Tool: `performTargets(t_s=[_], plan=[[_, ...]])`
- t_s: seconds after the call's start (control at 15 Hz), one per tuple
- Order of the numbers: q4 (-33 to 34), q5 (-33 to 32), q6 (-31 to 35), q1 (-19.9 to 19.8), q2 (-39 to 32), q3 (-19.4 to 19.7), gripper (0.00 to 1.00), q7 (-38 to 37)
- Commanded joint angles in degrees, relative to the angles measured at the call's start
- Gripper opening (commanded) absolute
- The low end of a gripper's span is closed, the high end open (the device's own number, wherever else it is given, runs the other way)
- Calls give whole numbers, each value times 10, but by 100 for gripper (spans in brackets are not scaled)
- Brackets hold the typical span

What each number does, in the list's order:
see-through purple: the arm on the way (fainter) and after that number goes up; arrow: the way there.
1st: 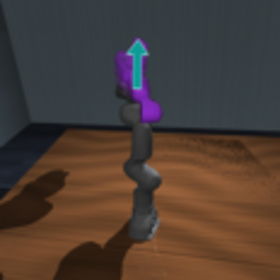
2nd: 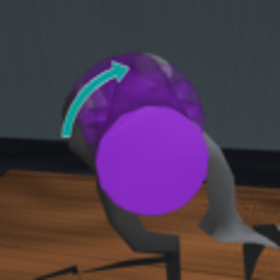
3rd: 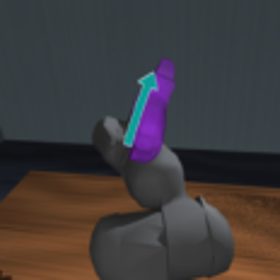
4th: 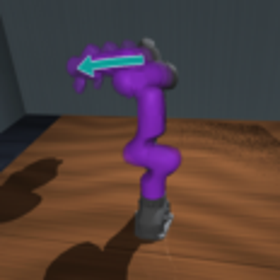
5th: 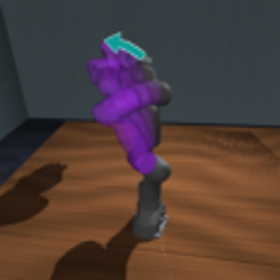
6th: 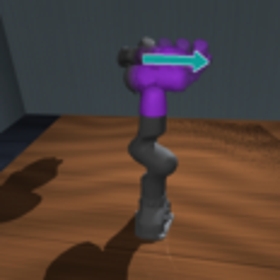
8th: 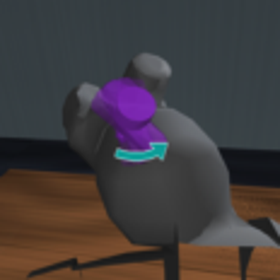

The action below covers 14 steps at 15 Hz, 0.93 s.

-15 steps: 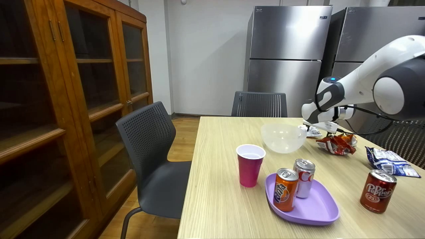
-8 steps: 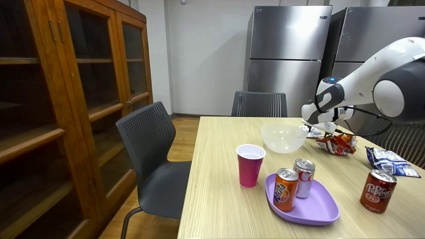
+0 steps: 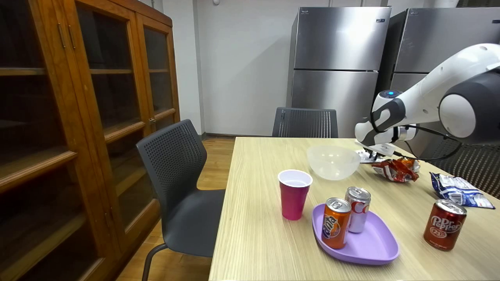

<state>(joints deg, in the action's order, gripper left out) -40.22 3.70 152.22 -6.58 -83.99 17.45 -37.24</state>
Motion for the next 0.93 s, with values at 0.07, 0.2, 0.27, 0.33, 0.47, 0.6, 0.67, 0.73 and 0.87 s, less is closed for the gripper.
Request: performTargets(t_s=[0.07,0.2,0.27,0.33,0.47,0.6,0.67,0.73,0.87], plan=[[9,-21,-16,0,0,6,0,-24],[11,-24,-28,0,0,4,0,-19],[12,-26,-34,0,0,6,0,-18],[14,-28,-41,-2,0,2,0,-9],[19,-32,-51,-4,0,-2,0,-2],[25,-33,-58,-6,0,-9,0,4],[27,-34,-60,-7,0,-10,0,6],[11,-37,-46,0,0,-10,0,0],[12,-40,-45,0,0,-14,0,5]])
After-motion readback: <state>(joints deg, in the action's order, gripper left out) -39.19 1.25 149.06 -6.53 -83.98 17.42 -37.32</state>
